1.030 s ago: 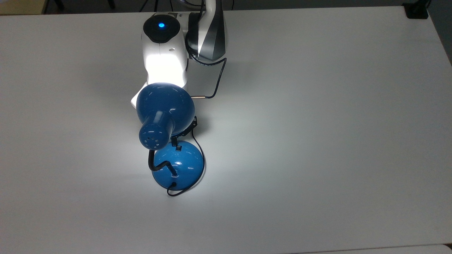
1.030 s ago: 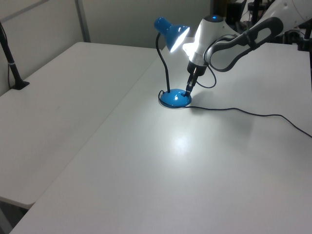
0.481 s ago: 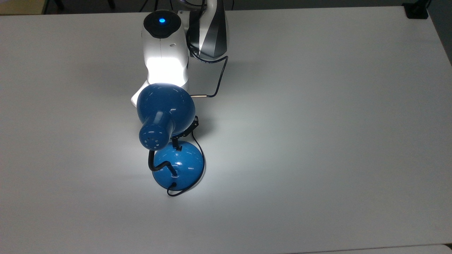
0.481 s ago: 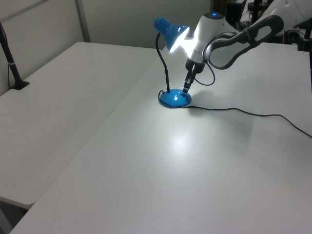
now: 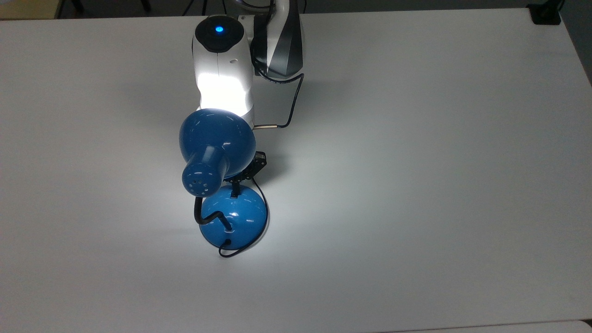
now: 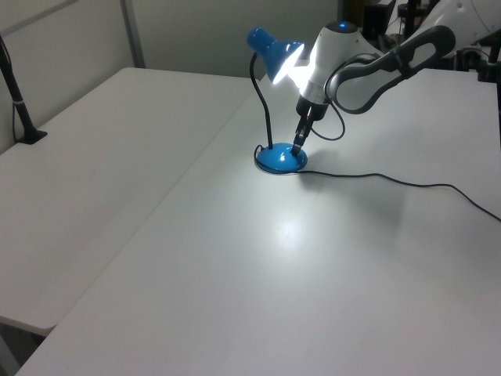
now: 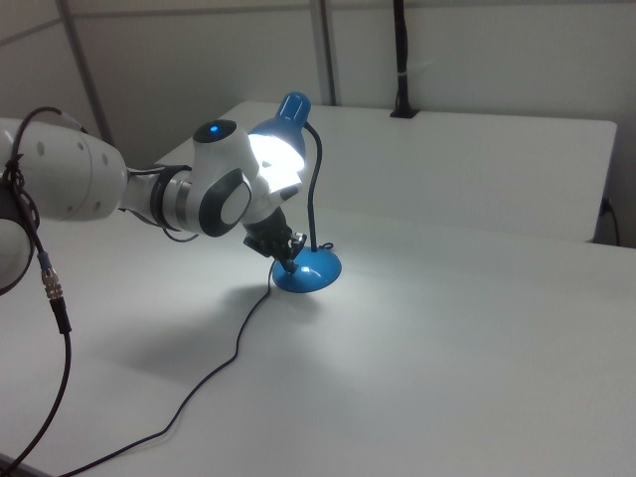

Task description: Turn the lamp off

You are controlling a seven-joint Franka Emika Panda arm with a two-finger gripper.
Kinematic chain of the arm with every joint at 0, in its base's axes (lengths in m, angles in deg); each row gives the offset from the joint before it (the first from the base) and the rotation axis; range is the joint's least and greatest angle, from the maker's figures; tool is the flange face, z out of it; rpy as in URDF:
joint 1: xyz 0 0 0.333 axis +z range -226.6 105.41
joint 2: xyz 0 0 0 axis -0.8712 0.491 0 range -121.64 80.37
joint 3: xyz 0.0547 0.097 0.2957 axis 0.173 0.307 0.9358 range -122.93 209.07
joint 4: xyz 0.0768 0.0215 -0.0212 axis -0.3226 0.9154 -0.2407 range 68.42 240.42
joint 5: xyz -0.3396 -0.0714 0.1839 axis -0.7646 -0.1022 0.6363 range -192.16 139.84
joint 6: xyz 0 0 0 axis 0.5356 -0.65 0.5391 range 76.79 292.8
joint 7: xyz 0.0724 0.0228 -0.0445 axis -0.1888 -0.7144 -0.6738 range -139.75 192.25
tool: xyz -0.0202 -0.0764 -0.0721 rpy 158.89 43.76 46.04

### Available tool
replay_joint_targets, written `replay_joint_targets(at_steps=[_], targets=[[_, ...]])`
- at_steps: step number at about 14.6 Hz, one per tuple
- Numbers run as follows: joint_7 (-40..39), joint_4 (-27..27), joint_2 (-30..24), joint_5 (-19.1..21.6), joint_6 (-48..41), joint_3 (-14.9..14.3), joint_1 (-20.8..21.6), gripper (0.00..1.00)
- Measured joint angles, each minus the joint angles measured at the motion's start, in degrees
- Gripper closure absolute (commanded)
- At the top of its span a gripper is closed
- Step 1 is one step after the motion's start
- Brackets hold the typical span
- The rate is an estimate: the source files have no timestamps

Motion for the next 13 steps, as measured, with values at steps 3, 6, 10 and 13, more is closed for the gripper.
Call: replay_joint_targets(at_steps=[3,6,10,13], targets=[[0.0,0.2,0.4,0.0,0.0,0.0,0.1,1.00],[-0.1,0.7,0.3,0.0,0.0,0.0,0.1,1.00],[-0.7,2.3,-0.4,0.0,0.0,0.0,0.1,1.00],[2.3,4.2,-4.3,0.1,-6.9,0.0,0.1,0.97]])
